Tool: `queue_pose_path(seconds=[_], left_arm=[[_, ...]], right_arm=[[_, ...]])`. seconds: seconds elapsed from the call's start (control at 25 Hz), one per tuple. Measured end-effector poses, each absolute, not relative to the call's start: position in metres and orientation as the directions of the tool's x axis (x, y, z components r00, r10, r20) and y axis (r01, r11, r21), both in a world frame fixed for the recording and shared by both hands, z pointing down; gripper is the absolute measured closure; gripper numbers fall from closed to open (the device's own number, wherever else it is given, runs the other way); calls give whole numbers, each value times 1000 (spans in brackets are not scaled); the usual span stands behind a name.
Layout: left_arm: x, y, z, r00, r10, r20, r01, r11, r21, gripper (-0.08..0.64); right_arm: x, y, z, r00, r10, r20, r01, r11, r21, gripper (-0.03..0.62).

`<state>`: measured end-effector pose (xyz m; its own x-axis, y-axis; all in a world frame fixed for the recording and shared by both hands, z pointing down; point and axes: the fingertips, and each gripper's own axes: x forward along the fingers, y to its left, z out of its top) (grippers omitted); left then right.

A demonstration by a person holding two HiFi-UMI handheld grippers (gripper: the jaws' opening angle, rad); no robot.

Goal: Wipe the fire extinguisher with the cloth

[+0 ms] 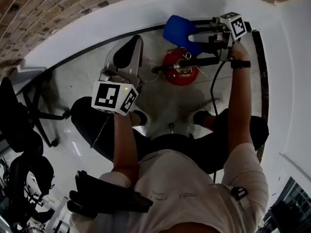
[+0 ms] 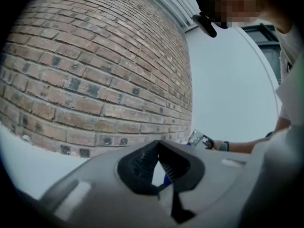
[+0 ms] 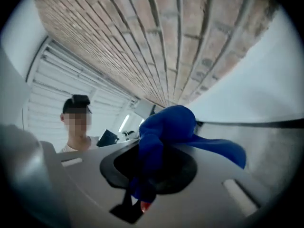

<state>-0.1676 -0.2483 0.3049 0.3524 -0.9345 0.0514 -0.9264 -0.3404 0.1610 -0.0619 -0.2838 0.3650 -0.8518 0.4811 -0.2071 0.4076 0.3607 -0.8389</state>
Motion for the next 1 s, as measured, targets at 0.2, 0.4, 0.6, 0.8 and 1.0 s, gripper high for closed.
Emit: queue_pose_path(seconds=[0.2,0.4,0.6,0.8,1.0], left_arm=[[-166,-246,319,358,-931,70,-924,-342,171,560],[-178,-248,331,327,-939,104,-935,-306,182,560],[-196,-252,349,283,-949,141,-947,-253,200,560],[-208,-256,370,251,-953,171,-953,-212,217,560],[-220,-256,372,223,-958,180,-960,-183,212,559]], right_arm=[[-84,-280,424,-848,512,-135,303,261,-917,520],[-89,-273,573,-802,577,154,-2,255,-967,521],[-94,-266,706,-771,555,311,-193,261,-946,521],[-80,-273,799,-656,508,559,-364,436,-823,520],[-68,-276,823,-599,476,643,-429,488,-760,523]])
